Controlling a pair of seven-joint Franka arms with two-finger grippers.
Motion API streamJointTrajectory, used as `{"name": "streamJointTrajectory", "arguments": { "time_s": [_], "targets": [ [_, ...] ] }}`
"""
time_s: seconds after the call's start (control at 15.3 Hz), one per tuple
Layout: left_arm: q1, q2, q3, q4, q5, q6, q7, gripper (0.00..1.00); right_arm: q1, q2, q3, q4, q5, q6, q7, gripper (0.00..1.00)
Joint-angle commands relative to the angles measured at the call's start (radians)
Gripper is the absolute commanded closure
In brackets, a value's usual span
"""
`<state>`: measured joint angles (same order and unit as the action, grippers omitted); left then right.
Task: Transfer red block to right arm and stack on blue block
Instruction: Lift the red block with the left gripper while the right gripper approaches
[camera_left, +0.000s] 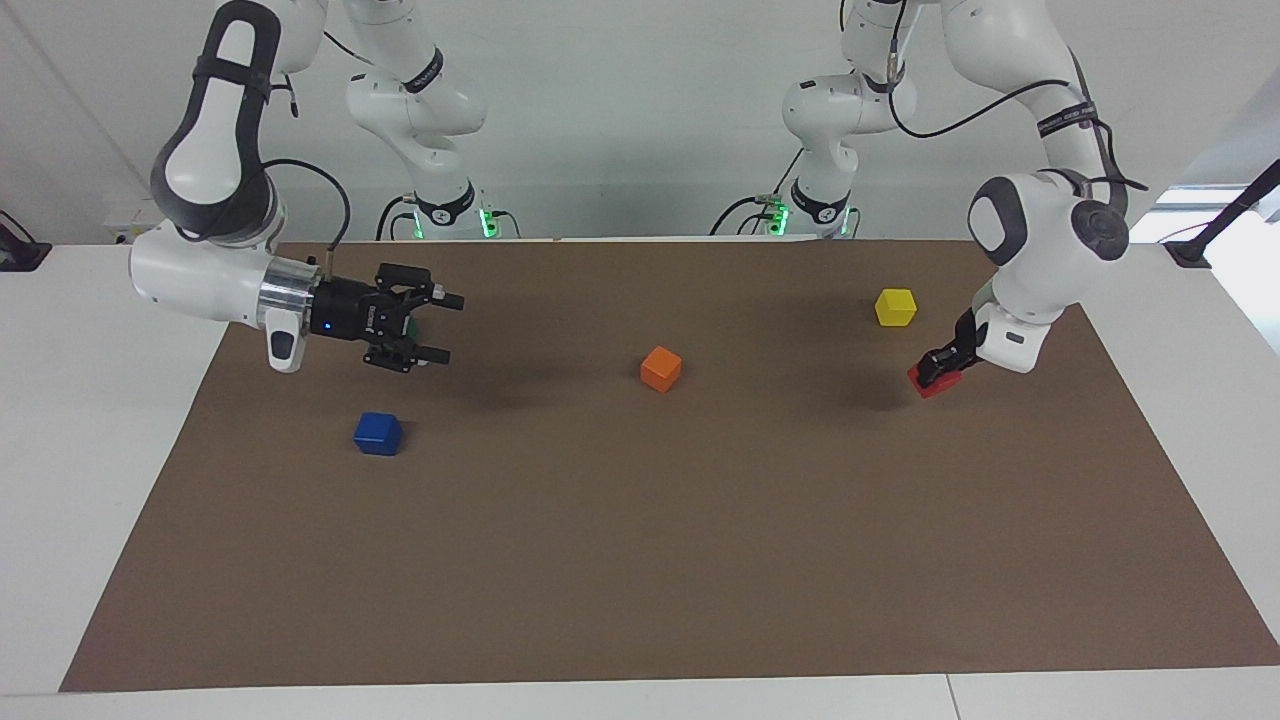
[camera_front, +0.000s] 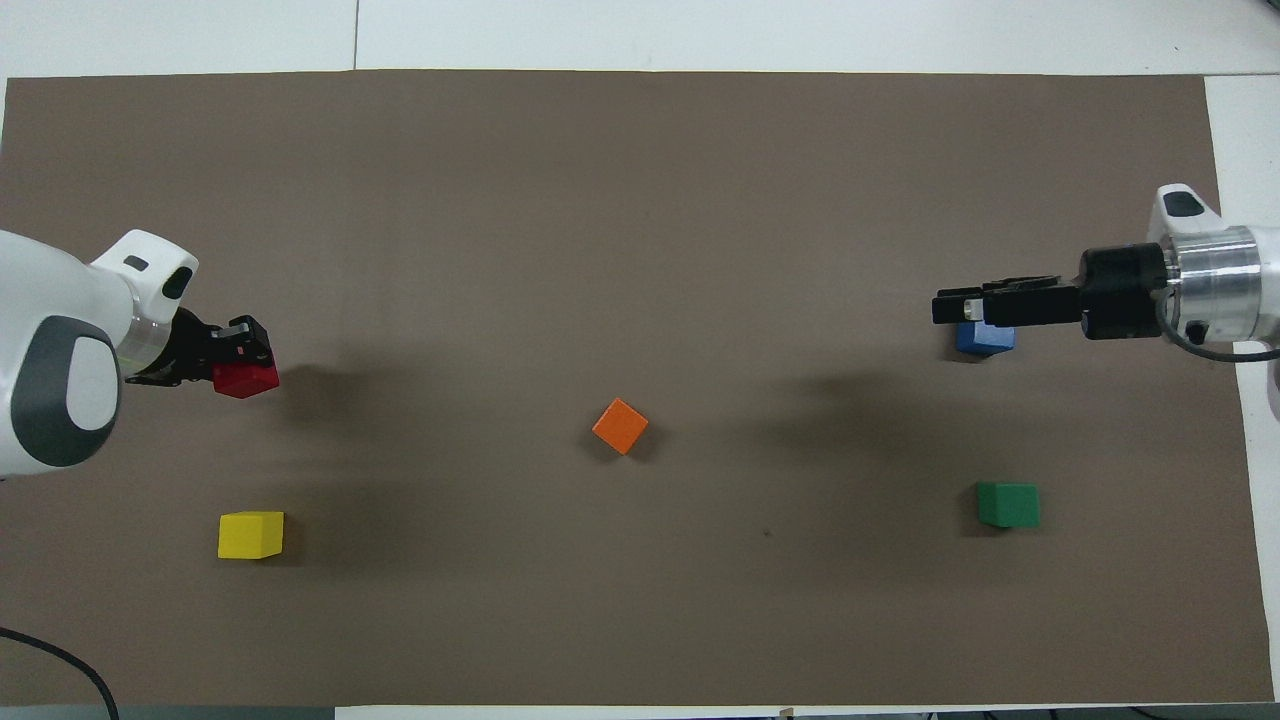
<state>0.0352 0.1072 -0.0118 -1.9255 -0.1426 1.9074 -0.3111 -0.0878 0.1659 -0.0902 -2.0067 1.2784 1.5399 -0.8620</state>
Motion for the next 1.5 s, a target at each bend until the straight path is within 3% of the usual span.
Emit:
{"name": "streamJointTrajectory", "arguments": {
  "time_s": [0.0,0.33,0.46,0.79,1.05,1.24,1.44],
  "targets": [
    [-0.008,-0.018,0.003,0.111,-0.089,-0.155,-0.168,1.00,-0.027,0.118,0.009,0.002,0.127,-0.156,-0.077,0.03],
    [-0.060,-0.105,-0.014,0.126,-0.247,-0.208,-0.527,1.00,0.009,0.233,0.010,-0.007,0.205,-0.360,-0.063,0.01],
    [-0.074,-0.150,-0.037,0.122,-0.319,-0.220,-0.643,1.00,0.022,0.228,0.010,-0.027,0.222,-0.392,0.080,0.01],
    [-0.090,-0.173,-0.091,0.122,-0.524,-0.219,-1.023,1.00,0.106,0.225,0.010,-0.058,0.332,-0.311,0.138,0.01],
    [-0.089,-0.210,-0.089,0.039,-0.786,-0.096,-1.045,1.00,0.190,0.228,0.010,-0.084,0.432,-0.270,0.153,0.01],
    [-0.155,-0.266,-0.094,-0.090,-0.872,0.092,-1.051,1.00,0.206,0.242,0.010,-0.081,0.463,-0.276,0.109,0.00],
    [-0.211,-0.290,-0.096,-0.150,-0.890,0.182,-1.051,1.00,0.211,0.274,0.010,-0.078,0.484,-0.351,0.038,0.00]
  ]
}}
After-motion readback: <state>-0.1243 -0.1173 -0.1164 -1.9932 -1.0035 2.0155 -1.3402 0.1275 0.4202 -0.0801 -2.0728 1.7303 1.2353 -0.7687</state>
